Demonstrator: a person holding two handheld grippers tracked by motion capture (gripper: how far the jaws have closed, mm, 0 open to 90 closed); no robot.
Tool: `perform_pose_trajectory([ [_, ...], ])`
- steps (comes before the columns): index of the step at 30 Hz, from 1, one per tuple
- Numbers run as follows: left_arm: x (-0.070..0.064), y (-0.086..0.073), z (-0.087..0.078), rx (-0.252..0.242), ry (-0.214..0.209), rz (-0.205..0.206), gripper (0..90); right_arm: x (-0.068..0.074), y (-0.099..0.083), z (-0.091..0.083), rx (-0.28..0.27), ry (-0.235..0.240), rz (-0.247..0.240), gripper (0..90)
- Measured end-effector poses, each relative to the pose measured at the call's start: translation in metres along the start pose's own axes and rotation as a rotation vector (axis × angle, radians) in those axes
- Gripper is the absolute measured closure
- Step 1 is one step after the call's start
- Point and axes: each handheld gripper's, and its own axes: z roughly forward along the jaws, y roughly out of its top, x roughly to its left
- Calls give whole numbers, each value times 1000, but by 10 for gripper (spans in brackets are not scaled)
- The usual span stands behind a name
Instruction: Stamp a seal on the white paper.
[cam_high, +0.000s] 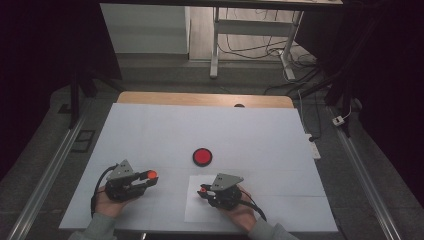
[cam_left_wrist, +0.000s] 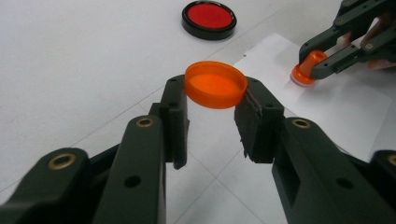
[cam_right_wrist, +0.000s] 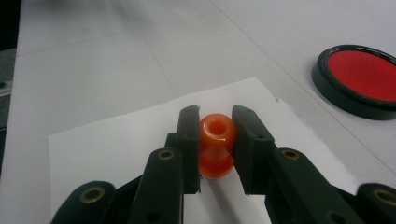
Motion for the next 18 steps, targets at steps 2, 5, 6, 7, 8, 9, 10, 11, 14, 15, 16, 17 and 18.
perform_pose_trajectory([
  [2,0,0,0,0,1,0,655,-2,0,-1,-1,8,16,717],
  [5,0,0,0,0,1,1,655,-8,5,-14,-91,-15,52,718],
  [6,1,0,0,1,1,0,655,-10,8,-19,-122,-23,70,718],
  [7,1,0,0,2,0,0,655,-13,10,-24,-151,-11,94,719],
  [8,1,0,0,3,1,0,655,-14,11,-27,-174,-8,112,720],
  [9,1,0,0,3,0,0,655,-15,12,-30,-186,-6,120,720],
  [10,1,0,0,2,-1,0,655,-15,13,-32,-196,-2,125,720],
  [11,1,0,0,2,-1,0,655,-16,14,-33,-198,3,123,720],
  [14,1,-1,-1,-1,1,-1,655,-14,16,-34,-210,21,131,720],
  [15,1,-1,-1,-1,1,-2,655,-14,16,-34,-209,27,130,720],
  [16,2,-1,-1,0,1,-1,656,-13,17,-34,-213,30,128,720],
  [17,2,-1,-1,1,1,-1,655,-13,17,-34,-211,34,127,720],
  [18,2,-1,-1,2,1,0,655,-13,18,-34,-207,38,123,720],
])
